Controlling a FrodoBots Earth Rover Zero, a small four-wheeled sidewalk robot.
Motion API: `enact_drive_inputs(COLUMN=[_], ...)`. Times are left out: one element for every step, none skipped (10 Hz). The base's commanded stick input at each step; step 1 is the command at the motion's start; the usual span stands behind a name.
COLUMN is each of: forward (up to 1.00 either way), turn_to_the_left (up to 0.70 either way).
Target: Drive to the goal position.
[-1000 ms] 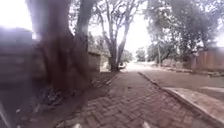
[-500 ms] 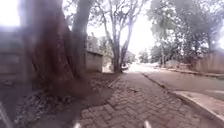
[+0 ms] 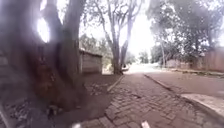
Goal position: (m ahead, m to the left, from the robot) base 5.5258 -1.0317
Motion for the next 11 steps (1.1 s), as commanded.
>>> enact_drive_inputs(forward=[-0.63,-0.7,-0.7,-0.7,-0.7,-0.7,-0.7,-0.7,-0.7,-0.7,-0.7], turn_to_the_left=[0.15,0.13,0.13,0.11,0.09,0.08,0.09,0.1,0.11,0.12,0.12])
